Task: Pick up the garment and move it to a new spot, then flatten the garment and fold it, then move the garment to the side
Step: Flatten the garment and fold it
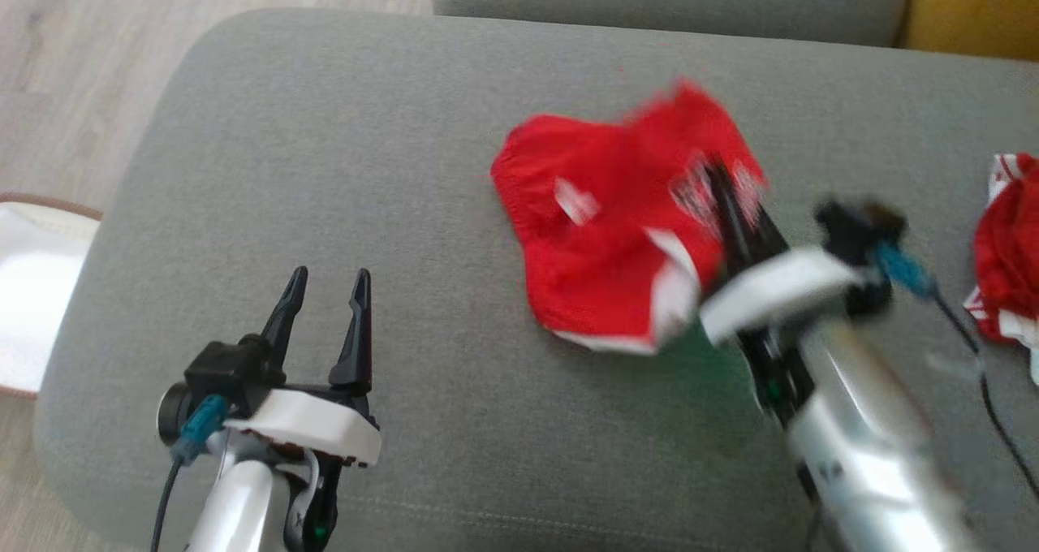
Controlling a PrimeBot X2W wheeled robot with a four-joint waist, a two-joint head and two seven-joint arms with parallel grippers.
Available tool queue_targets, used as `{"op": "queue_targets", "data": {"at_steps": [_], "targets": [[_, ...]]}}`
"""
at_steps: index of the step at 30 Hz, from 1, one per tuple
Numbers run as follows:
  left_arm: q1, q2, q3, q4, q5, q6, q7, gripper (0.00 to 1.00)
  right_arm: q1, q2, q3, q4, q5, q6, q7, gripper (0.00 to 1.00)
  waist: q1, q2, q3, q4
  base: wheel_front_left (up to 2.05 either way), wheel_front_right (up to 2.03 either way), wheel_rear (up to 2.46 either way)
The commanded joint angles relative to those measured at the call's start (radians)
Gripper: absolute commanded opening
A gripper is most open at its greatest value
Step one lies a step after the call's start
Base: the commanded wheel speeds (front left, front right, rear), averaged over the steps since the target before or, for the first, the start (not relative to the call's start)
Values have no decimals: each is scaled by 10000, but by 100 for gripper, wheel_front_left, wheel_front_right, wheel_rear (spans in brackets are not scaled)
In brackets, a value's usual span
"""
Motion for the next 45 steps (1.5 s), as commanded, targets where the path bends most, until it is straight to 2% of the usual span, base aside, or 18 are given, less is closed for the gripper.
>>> {"op": "queue_targets", "data": {"at_steps": [1, 2, 3, 4, 10, 16, 22, 28, 33, 39, 45], "targets": [[-343, 22, 319, -354, 35, -1, -122, 100, 255, 103, -203, -25, 27, 33, -6, 0, 0, -1, 68, -165, 0, 0, 0], [-354, 22, 322, -350, 44, -6, -122, 100, 504, 98, -495, 220, 24, 33, 36, 0, 0, -1, 84, -257, 0, 0, 0], [-363, 22, 323, -351, 59, -9, -122, 100, 731, 81, -822, 528, 3, 33, 133, 15, 0, -1, 100, -352, 0, 0, 0], [-373, 22, 323, -350, 83, -15, -122, 100, 899, 24, -1148, 867, -142, 33, 205, 100, 0, -1, 116, -448, 0, 0, 0], [-434, 21, 334, -298, 231, -79, -122, 100, 1234, 53, -2710, 1783, -881, 33, 38, 100, 0, -1, 95, -979, 0, 0, 0], [-400, 21, 293, -326, 204, -115, -122, 100, 1521, 96, -3443, 1079, -1819, 33, -228, 100, 0, -1, -115, -1385, 0, 0, 0], [-228, 21, 190, -469, -197, -111, -122, 100, 2607, 102, -3063, -1208, -2701, 33, -278, 100, 0, -1, -373, -1680, 0, 0, 0], [-78, 21, 19, -523, -308, -103, -122, 100, 3997, 103, -2729, -3121, -3001, 33, -281, 100, 0, -1, -461, -1886, 0, 0, 0], [-30, 20, -188, -550, -386, -93, -122, 100, 4552, 103, -2573, -3671, -3176, 33, -282, 100, 0, -1, -408, -1927, 0, 0, 0], [-136, 20, -328, -518, -424, -103, -122, 100, 4339, 104, -2469, -3909, -3646, 33, -282, 100, 0, -1, -312, -1770, 0, 0, 0], [-280, 20, -498, -443, -506, -89, -122, 100, 3555, 104, -1432, -3676, -4738, 33, 130, 100, 0, -1, -113, -1412, 0, 0, 0]]}}
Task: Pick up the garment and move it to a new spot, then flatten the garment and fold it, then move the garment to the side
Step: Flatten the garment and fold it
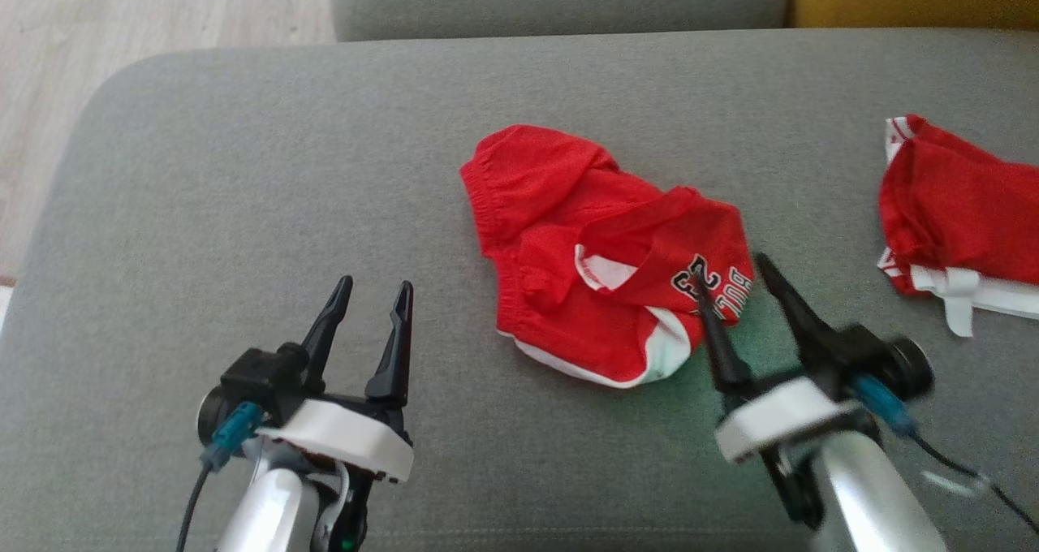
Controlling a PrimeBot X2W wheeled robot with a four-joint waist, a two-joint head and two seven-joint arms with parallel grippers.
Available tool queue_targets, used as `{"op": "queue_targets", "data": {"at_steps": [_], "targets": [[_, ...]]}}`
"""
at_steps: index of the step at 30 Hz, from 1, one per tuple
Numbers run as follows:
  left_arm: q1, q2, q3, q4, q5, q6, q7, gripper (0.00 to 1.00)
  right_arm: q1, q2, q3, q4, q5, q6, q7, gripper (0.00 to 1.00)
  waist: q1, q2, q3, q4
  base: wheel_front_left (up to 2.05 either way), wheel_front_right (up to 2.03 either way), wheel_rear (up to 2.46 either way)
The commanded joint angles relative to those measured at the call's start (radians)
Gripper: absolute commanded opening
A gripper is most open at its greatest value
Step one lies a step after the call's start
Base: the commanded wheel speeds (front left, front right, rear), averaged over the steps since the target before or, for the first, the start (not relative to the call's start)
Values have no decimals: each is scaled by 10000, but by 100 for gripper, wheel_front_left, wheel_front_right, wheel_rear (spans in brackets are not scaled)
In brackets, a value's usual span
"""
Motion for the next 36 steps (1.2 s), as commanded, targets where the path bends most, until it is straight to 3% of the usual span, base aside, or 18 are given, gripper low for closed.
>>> {"op": "queue_targets", "data": {"at_steps": [1, 13, 27, 28, 30, 36], "targets": [[-413, 28, 297, -294, -96, 9, -120, 100, -723, -19, 489, -202, -293, 33, 124, 100, 0, -1, 97, 167, 0, 0, 0], [-680, 28, -136, -160, -430, 152, -120, 100, -2771, -203, 2100, 2306, -2217, 33, 1722, 100, 0, -1, 421, 1173, 0, 0, 0], [-661, 28, -45, -147, -449, 193, -120, 100, -3382, -232, 1850, 3651, -3200, 33, 1873, 100, 0, -1, 520, 1494, 0, 0, 0], [-663, 28, -40, -148, -446, 193, -120, 100, -3396, -215, 1801, 3699, -3217, 33, 1866, 83, 0, -1, 522, 1488, 0, 0, 0], [-659, 28, -26, -152, -439, 194, -120, 100, -3422, -178, 1722, 3759, -3214, 33, 1812, 0, 0, -1, 524, 1457, 0, 0, 0], [-582, 28, 45, -102, -406, 207, -120, 100, -3412, -84, 1535, 3709, -2998, 33, 1529, 0, 0, -1, 441, 1229, 0, 0, 0]]}}
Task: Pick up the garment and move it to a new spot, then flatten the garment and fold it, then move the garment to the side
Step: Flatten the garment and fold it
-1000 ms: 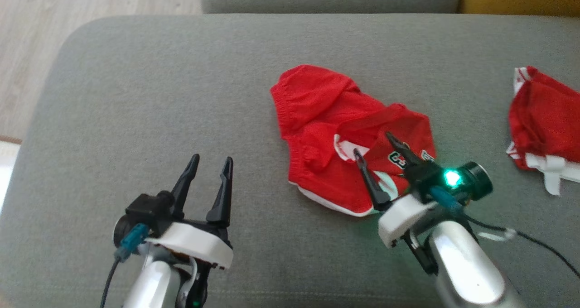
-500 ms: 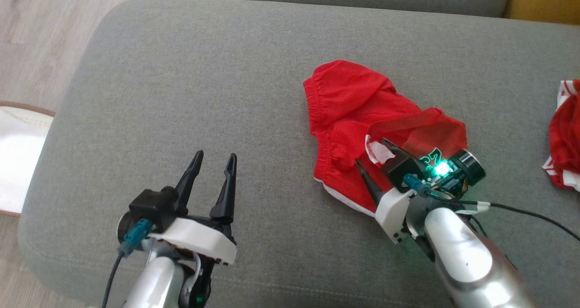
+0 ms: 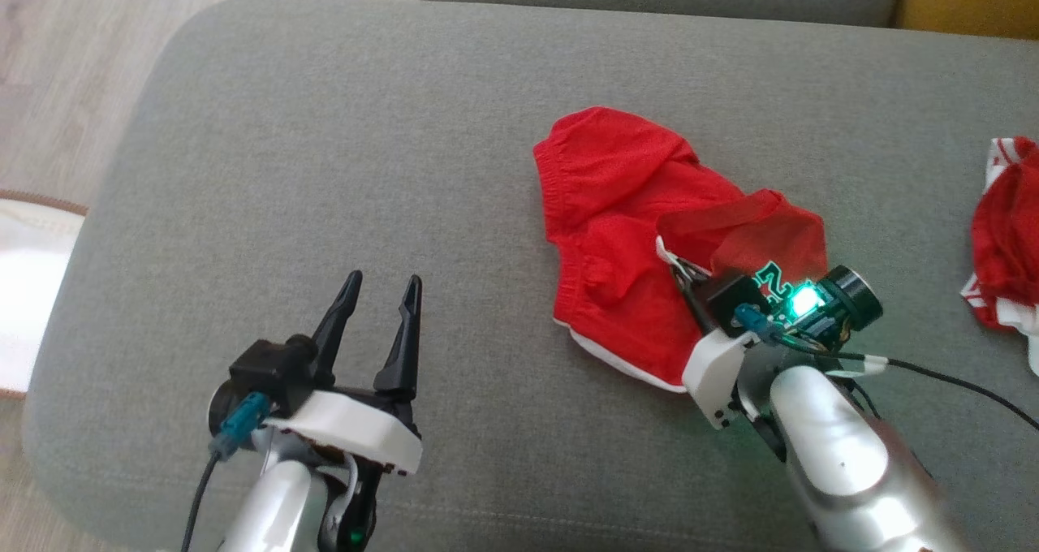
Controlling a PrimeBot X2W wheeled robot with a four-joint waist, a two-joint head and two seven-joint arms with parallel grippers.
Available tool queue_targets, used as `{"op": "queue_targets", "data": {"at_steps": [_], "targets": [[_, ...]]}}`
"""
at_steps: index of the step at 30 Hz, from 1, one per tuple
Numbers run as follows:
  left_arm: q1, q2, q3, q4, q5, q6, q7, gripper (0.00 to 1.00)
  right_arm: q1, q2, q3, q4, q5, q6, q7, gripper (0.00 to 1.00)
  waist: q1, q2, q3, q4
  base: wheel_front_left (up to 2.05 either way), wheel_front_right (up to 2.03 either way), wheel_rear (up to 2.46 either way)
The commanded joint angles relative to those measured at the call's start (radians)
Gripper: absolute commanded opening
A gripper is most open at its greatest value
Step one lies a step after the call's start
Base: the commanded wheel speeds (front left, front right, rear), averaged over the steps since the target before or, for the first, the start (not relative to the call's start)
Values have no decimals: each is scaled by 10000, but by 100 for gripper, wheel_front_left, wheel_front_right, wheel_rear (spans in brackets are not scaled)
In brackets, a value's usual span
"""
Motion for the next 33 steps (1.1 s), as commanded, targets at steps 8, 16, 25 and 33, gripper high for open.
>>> {"op": "queue_targets", "data": {"at_steps": [8, 16, 25, 33], "targets": [[-199, 28, 567, -312, 69, 55, -122, 100, 147, 228, -915, -1315, 1020, 33, -481, 0, 0, 0, -220, -614, 0, 0, 0], [-70, 28, 770, -401, 167, 4, -122, 100, 1841, 238, -2901, -3353, 2519, 33, -200, 0, 0, 0, -382, -1487, 0, 0, 0], [-142, 28, 743, -398, 250, -70, -122, 100, 3411, 239, -4021, -4158, 3255, 33, 285, 0, 0, 0, -290, -1984, 0, 0, 0], [-180, 28, 711, -280, 343, -176, -122, 100, 3315, 240, -4551, -3303, 3362, 33, -117, 100, 0, 0, -350, -1952, 0, 0, 0]]}}
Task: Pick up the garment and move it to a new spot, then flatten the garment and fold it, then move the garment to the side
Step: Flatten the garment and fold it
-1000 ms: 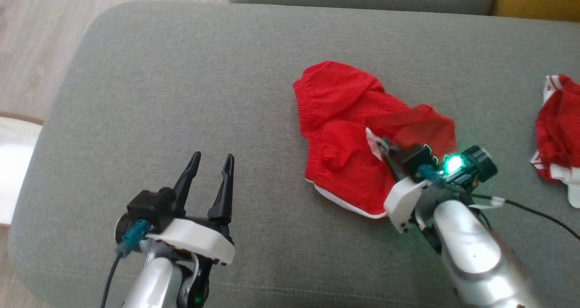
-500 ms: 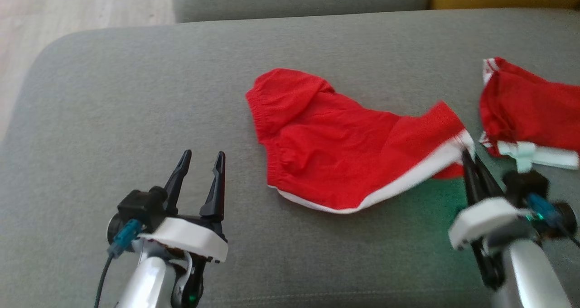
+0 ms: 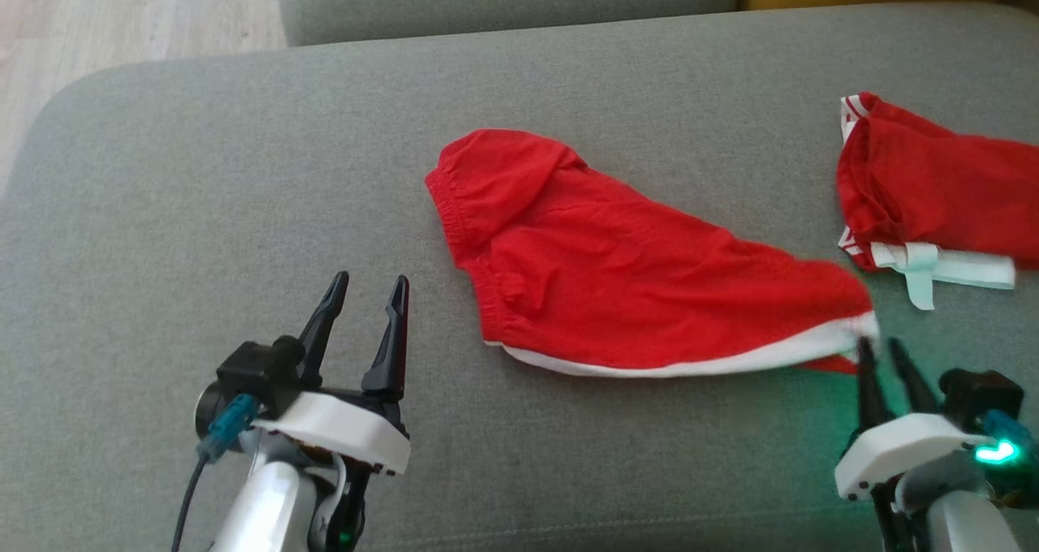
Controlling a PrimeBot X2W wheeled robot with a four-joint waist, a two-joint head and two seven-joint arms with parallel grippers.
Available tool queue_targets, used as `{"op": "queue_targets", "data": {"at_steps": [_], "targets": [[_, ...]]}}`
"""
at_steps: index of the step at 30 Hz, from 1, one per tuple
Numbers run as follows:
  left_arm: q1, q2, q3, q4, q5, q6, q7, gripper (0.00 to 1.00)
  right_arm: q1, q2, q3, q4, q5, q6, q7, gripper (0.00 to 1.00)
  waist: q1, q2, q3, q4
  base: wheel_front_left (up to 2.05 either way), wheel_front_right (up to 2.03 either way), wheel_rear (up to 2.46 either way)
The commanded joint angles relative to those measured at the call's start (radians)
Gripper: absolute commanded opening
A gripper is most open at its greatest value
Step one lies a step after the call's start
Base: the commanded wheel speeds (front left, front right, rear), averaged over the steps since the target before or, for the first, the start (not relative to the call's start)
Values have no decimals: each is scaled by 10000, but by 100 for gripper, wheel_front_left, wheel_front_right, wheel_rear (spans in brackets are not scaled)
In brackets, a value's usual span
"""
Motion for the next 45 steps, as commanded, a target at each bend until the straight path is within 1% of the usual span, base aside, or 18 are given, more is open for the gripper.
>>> {"op": "queue_targets", "data": {"at_steps": [1, 6, 11, 14, 20, 24, 33, 43, 45], "targets": [[-243, 30, 354, -305, 118, -32, -122, 100, -442, -57, 184, -206, 24, 33, -215, 100, 0, -1, -29, 44, 0, 0, 0], [-134, 30, 316, -289, 105, -45, -122, 100, -548, -57, 366, -173, 131, 33, -730, 100, 0, -1, -142, 122, 0, 0, 0], [-17, 30, 288, -329, 102, -77, -122, 100, -410, -57, 1244, -606, 401, 33, -1477, 100, 0, -1, -235, 144, 0, 0, 0], [64, 30, 265, -367, 107, -91, -122, 100, -215, -57, 1487, -809, 598, 33, -1725, 100, 0, -1, -294, 134, 0, 0, 0], [142, 30, 56, -414, 86, -130, -122, 100, -66, -57, 1591, -832, 630, 33, -1898, 100, 0, -1, -296, 125, 0, 0, 0], [112, 30, -164, -349, 57, -256, -122, 100, -175, -57, 1479, -845, 606, 33, -1943, 100, 0, -1, -238, 118, 0, 0, 0], [-109, 143, -1172, 708, 232, -621, -122, 100, -328, -57, 1303, -799, 616, 33, -2007, 100, 0, -1, -95, 94, 0, 0, 0], [-805, 524, -2761, 1716, -14, -684, -122, 100, -424, -57, 1214, -777, 575, 33, -2042, 100, 0, -1, 22, 4, 0, 0, 0], [-1063, 633, -2991, 2034, 82, -685, -107, 100, -472, -57, 1217, -788, 586, 33, -2045, 100, 0, -1, 94, -32, 0, 0, 0]]}}
